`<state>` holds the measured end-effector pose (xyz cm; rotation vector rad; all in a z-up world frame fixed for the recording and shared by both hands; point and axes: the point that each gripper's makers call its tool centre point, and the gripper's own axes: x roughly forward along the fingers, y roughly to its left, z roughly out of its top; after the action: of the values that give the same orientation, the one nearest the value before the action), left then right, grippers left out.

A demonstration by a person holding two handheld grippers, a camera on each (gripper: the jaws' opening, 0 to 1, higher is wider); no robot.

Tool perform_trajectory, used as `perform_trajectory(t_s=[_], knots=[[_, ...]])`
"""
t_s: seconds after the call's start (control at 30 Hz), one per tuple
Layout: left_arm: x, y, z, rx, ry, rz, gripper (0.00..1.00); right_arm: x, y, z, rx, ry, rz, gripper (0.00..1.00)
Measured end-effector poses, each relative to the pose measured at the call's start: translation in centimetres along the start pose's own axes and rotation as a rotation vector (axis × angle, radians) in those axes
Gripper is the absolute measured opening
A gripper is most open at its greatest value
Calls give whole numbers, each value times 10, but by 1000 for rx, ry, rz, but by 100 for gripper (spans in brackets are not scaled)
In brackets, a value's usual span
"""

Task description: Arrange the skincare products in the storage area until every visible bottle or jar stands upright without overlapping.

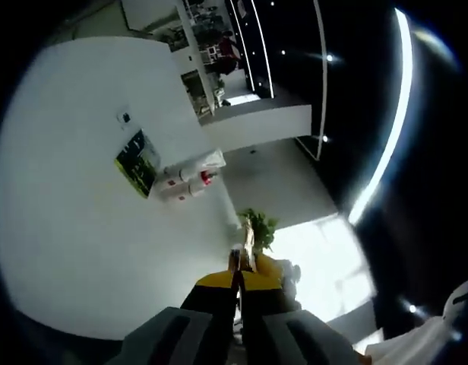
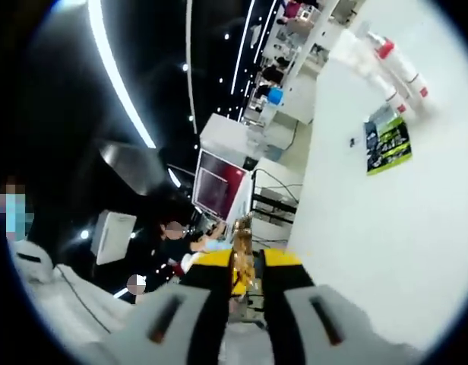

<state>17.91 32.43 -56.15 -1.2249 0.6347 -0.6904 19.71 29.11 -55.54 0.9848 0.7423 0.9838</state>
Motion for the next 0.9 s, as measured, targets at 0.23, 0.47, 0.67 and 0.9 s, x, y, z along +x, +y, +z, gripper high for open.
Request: perform_trajectory(t_s=[0.23,0.47,0.67,0.9], knots=[[2,22,35,-19,-27,58,0,-21,-16,6,-14,-24,-54,19],[13,38,78,4,-55,118,0,-34,-43,26,-132,-72,-196,27],[26,60,107,20,-70,184,1,-46,-77,41,-235,-48,-382,34],[46,87,134,75,-59,279,1,-69,-108,58,-422,29,-560,40]])
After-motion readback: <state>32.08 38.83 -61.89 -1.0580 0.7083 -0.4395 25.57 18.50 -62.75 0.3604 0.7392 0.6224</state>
